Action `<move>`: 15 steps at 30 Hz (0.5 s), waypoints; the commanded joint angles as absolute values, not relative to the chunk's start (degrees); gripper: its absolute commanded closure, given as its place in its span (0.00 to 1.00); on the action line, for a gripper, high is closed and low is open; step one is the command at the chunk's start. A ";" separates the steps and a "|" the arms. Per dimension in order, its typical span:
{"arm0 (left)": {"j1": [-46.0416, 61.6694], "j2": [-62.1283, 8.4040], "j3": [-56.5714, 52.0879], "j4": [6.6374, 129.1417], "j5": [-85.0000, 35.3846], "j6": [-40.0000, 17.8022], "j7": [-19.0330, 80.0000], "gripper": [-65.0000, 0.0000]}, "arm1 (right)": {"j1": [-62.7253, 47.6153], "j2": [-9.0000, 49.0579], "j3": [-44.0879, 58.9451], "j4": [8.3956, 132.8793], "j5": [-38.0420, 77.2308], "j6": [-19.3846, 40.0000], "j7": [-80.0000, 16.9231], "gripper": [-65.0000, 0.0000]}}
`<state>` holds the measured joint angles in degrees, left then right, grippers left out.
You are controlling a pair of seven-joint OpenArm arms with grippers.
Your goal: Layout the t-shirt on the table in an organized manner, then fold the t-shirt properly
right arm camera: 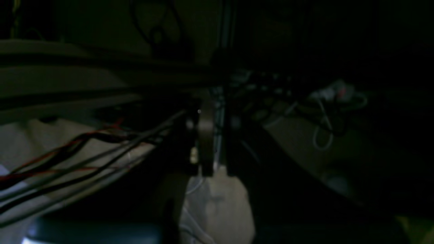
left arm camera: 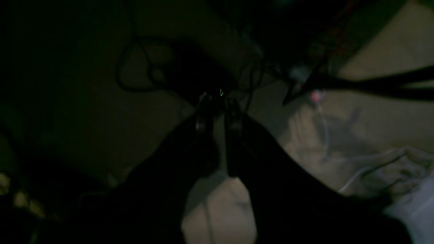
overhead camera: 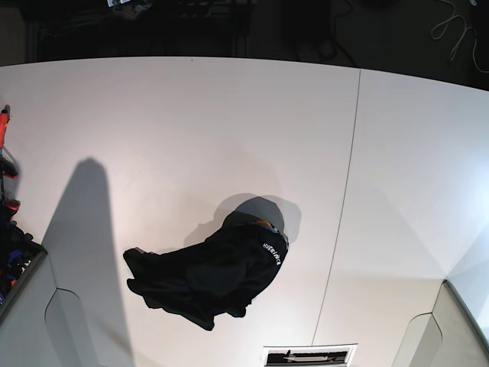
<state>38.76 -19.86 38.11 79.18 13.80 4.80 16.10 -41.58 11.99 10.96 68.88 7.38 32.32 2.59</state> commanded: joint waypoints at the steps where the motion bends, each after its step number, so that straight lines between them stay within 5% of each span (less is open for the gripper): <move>1: 40.64 -20.86 38.17 83.05 15.03 6.50 15.33 0.89 | -43.92 13.10 11.11 72.16 9.23 32.91 3.84 0.92; 15: 50.81 -36.10 38.17 124.14 26.04 8.38 23.57 0.89 | -54.61 16.86 14.24 109.62 12.27 31.90 3.77 0.92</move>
